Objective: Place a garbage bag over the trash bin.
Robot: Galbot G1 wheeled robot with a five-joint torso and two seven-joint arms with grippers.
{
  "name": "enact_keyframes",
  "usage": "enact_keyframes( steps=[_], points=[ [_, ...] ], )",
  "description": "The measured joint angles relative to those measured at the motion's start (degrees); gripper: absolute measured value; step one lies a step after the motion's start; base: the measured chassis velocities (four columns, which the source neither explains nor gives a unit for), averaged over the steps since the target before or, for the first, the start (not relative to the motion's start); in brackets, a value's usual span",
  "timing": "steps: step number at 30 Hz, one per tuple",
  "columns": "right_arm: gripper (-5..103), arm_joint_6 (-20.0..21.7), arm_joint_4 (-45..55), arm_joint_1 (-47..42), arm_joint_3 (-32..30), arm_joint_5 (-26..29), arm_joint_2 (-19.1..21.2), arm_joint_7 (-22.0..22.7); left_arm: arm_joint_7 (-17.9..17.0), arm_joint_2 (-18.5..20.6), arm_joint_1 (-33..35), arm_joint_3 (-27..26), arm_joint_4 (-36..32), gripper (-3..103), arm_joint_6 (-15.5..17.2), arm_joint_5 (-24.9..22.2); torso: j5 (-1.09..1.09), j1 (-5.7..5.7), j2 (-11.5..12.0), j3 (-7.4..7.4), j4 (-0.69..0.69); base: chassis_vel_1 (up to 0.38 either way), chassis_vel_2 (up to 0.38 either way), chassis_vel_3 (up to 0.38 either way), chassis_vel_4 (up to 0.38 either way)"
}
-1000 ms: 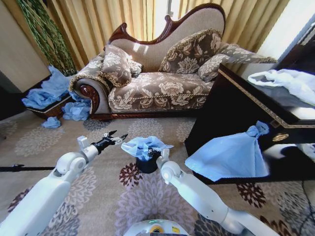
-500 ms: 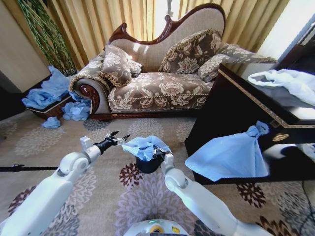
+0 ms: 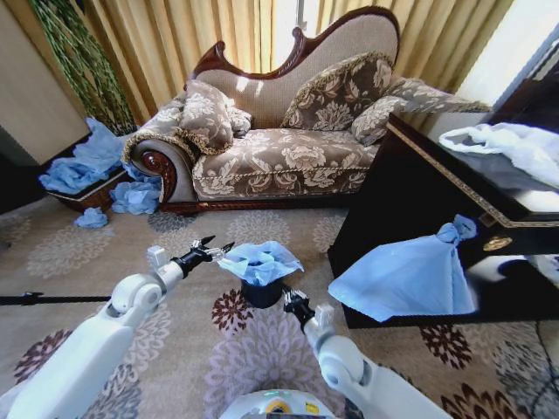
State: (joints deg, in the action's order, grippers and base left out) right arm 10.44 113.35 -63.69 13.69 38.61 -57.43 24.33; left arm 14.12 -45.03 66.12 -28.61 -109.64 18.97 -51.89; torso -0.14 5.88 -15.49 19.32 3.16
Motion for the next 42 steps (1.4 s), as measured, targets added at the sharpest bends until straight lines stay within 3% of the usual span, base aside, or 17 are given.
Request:
enact_keyframes(
  steps=[5,7,9,12,14,15,17,18,20,22,23,24,26,29,31,40,42],
  points=[
    [-2,0.4,-0.6,3.1,-0.6,1.1,-1.0,0.3,-0.4,-0.1,0.5,0.1,-0.3,99,0.2,0.0,0.00,0.00,0.0,0.00,-0.01,0.000,0.000,0.000,0.000],
    [14,1.5,-1.2,7.0,-0.1,3.5,-1.8,1.8,-0.4,-0.1,1.1,-0.3,-0.5,99,0.2,0.1,-0.02,0.00,0.0,0.00,-0.01,0.000,0.000,0.000,0.000],
    [14,1.7,-1.6,8.2,0.2,4.3,-2.2,2.3,-0.4,-0.1,1.3,-0.4,-0.5,99,0.2,0.1,-0.01,0.00,0.0,0.00,-0.01,0.000,0.000,0.000,0.000],
    [30,3.3,-4.3,15.9,2.6,10.2,-4.1,4.9,-0.3,0.0,1.9,-1.1,-0.6,99,0.3,0.1,-0.01,0.01,0.0,0.01,-0.02,0.000,0.000,0.000,0.000],
    [30,3.6,-4.8,17.0,3.1,11.2,-4.4,5.3,-0.3,0.0,1.9,-1.2,-0.6,97,0.3,0.1,-0.02,0.01,0.0,0.01,-0.02,0.000,0.000,0.000,0.000],
    [41,4.3,-7.0,20.9,4.8,14.6,-5.9,7.0,-0.3,0.1,1.9,-1.3,-0.6,99,0.5,0.0,-0.02,0.01,0.0,0.01,-0.02,0.000,0.000,0.000,0.000],
    [46,5.2,-9.6,23.8,6.1,17.5,-7.3,8.5,-0.3,0.2,1.8,-1.4,-0.6,100,1.0,-0.2,-0.01,0.01,0.0,0.02,-0.04,0.000,0.000,0.000,0.000],
    [46,5.2,-9.6,23.8,6.1,17.5,-7.3,8.5,-0.3,0.2,1.8,-1.4,-0.6,100,1.0,-0.2,-0.01,0.01,0.0,0.02,-0.04,0.000,0.000,0.000,0.000],
    [57,6.8,-11.5,26.1,6.7,20.3,-8.2,9.9,-0.3,0.2,1.5,-1.4,-0.6,100,1.5,-0.5,-0.02,0.01,0.0,0.02,-0.02,0.000,0.000,0.000,0.000],
    [57,7.3,-11.9,26.8,6.8,21.4,-8.4,10.4,-0.3,0.3,1.5,-1.4,-0.6,100,1.6,-0.7,-0.02,0.01,0.0,0.01,-0.01,0.000,0.000,0.000,0.000],
    [69,9.4,-13.1,28.5,7.2,26.0,-8.9,12.4,-0.3,0.2,1.4,-1.4,-0.7,100,2.1,-1.1,-0.01,0.01,0.0,0.01,-0.01,0.000,0.000,0.000,0.000],
    [69,9.4,-13.1,28.5,7.2,26.0,-8.9,12.4,-0.3,0.2,1.4,-1.4,-0.7,100,2.1,-1.1,-0.01,0.01,0.0,0.01,-0.01,0.000,0.000,0.000,0.000],
    [80,10.2,-14.7,30.1,7.7,29.4,-9.4,13.9,-0.3,-0.1,1.4,-1.3,-0.7,100,2.2,-1.2,-0.01,0.01,0.0,0.01,0.00,0.000,0.000,0.000,0.000],
    [85,10.7,-16.1,31.2,8.5,31.5,-9.9,14.5,-0.3,-0.4,1.5,-1.3,-0.7,100,2.2,-1.2,-0.01,0.01,0.0,0.01,0.00,0.000,0.000,0.000,0.000],
    [95,11.2,-17.9,32.7,9.8,33.7,-10.8,15.0,-0.3,-0.6,1.4,-1.3,-0.7,100,2.2,-1.2,-0.02,0.01,0.0,0.01,-0.01,0.000,0.000,0.000,0.000],
    [102,12.1,-21.7,35.3,13.6,35.0,-12.7,15.0,-0.2,-1.2,0.8,-1.3,-0.6,100,2.0,-1.2,-0.01,0.01,0.0,0.01,-0.01,0.000,0.000,0.000,0.000],
    [100,12.2,-22.5,35.7,14.9,34.6,-12.9,14.9,-0.2,-1.5,0.8,-1.3,-0.6,100,2.0,-1.2,-0.01,0.01,0.0,0.01,-0.01,0.000,0.000,0.000,0.000]
  ],
)
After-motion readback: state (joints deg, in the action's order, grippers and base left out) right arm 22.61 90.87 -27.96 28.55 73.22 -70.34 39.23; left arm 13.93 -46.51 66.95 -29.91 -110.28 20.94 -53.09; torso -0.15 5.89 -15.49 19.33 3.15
